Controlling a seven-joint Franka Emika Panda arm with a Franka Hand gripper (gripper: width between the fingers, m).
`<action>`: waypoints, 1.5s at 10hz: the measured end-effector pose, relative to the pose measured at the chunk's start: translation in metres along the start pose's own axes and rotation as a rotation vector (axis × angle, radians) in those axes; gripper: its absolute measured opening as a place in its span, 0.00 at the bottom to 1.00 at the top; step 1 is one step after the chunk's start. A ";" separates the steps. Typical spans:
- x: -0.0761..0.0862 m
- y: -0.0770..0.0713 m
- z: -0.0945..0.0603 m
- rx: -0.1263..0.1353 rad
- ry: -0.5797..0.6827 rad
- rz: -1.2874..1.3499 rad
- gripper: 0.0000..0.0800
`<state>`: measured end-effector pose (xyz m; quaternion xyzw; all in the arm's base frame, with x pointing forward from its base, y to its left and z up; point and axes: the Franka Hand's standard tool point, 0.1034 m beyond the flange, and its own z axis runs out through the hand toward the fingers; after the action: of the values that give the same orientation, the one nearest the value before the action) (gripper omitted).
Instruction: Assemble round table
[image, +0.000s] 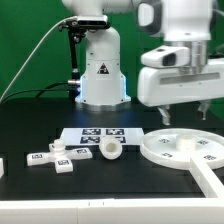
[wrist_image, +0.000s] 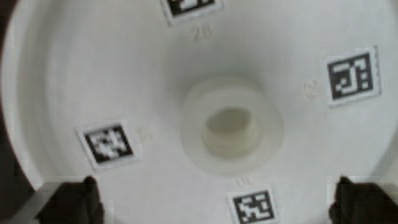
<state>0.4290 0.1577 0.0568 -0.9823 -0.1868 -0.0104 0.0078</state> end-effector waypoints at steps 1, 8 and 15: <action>-0.001 0.001 0.001 0.001 -0.003 0.006 0.81; -0.009 -0.009 0.043 0.005 0.000 0.007 0.81; -0.010 -0.007 0.047 0.006 -0.005 0.010 0.50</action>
Offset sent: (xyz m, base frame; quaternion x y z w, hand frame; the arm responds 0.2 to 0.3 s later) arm 0.0041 -0.0043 -0.0229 -0.0269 -0.0059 -0.0203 0.9994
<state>0.4177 0.1613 0.0093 -0.9832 -0.1821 -0.0074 0.0102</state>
